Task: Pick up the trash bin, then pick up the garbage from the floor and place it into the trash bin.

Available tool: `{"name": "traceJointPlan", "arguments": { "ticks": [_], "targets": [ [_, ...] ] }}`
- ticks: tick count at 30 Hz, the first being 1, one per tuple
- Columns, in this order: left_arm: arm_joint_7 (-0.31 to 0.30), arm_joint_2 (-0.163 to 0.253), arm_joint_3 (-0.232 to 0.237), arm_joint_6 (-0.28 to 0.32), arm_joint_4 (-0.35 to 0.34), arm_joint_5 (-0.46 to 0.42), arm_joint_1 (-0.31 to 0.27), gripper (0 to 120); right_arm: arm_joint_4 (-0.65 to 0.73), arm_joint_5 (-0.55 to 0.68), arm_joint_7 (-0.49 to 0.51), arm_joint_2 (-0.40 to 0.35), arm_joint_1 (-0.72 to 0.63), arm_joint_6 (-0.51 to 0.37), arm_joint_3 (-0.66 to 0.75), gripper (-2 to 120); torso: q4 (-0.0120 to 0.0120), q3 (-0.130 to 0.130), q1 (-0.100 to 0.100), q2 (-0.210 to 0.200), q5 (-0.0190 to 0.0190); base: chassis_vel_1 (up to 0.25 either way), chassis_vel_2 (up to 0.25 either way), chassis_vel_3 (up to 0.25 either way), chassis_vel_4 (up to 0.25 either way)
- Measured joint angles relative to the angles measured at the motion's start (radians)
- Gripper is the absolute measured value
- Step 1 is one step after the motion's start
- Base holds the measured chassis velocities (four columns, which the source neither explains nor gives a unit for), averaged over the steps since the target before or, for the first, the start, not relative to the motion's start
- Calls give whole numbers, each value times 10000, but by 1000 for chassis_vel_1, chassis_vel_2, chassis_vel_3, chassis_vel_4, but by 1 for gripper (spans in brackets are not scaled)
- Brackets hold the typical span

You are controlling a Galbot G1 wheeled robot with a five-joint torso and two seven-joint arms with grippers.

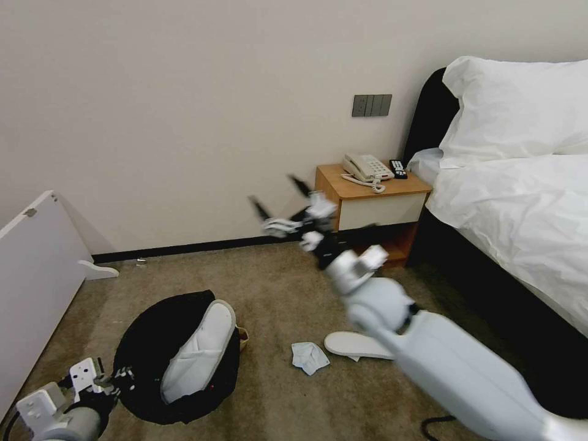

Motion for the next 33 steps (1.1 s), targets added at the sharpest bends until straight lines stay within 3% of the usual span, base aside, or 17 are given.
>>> {"name": "traceJointPlan", "arguments": {
  "ticks": [4, 10, 14, 23, 33],
  "targets": [
    [37, -84, -155, 0, -19, 64, 101, 2, 260, -10, 530, -387, -751, 8, 1019, 100, -6, 0, 1, 0, -2, 0, 0, 0, 0],
    [145, -388, -668, 0, -319, 244, 423, 2, 616, -253, 1193, -543, -1712, 20, 2152, 100, 7, 0, -1, 0, -3, 0, 0, 0, 0],
    [167, -473, -814, 0, -464, 259, 510, 2, 960, -679, 1269, -613, -2670, 7, 3108, 100, -9, -1, 0, 0, -2, 0, 0, 0, 0],
    [230, -672, -1249, 0, -701, 422, 813, 2, 1725, -1533, 1455, -229, -4768, -83, 5248, 100, -1, -1, 0, 1, -4, 0, 0, 0, 0],
    [258, -882, -1238, 1, -916, 485, 986, 2, 2209, -2238, 1428, 249, -6405, 11, 6216, 100, -1, 0, 0, 1, -6, 0, 0, 0, 0]
  ]
}}
